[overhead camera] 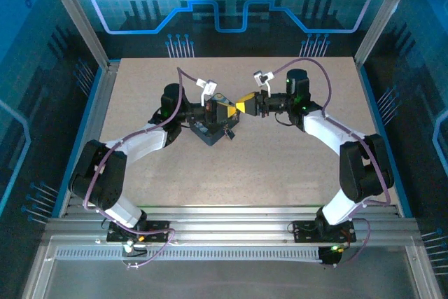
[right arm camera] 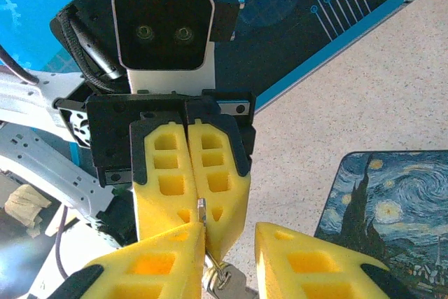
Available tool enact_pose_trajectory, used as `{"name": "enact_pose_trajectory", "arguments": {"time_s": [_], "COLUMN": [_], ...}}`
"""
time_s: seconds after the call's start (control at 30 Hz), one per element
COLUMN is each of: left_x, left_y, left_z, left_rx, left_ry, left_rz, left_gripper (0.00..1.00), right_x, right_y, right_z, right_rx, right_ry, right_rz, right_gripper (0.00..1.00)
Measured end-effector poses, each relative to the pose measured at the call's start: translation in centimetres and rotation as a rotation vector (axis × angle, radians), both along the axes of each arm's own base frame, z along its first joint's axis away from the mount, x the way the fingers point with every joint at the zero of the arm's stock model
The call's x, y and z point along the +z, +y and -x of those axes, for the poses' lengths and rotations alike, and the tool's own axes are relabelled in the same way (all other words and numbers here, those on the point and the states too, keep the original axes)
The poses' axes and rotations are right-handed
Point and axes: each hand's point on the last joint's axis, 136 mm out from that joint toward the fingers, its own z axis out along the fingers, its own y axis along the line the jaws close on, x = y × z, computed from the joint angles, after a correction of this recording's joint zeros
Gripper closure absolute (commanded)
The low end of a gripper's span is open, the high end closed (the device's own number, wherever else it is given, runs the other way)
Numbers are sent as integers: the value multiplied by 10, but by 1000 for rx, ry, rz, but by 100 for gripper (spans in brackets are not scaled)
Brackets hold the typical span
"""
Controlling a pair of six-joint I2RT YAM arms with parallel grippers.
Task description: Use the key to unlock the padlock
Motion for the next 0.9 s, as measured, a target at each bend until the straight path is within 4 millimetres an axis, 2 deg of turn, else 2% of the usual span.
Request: {"name": "enact_pose_trajectory", "arguments": {"time_s": [0.23, 0.47, 0.8, 0.9], "left_x": [-2, -2, -1, -2], "left_y": [0, 0, 0, 0], "left_z": [0, 0, 1, 1], "left_rx": [0, 0, -1, -7], "left_ry": [4, 4, 6, 23], "left_rz": [-2, -2, 2, 6], "left_gripper": [93, 93, 92, 85], "right_x": [5, 2, 5, 4], "right_y": [7, 7, 7, 7], "right_z": [3, 4, 4, 5], "right_rx": [19, 21, 22, 26], "right_ry": [-19, -14, -17, -12], "right_rz": [-3, 5, 4, 8], "right_gripper": [73, 89, 95, 97]}}
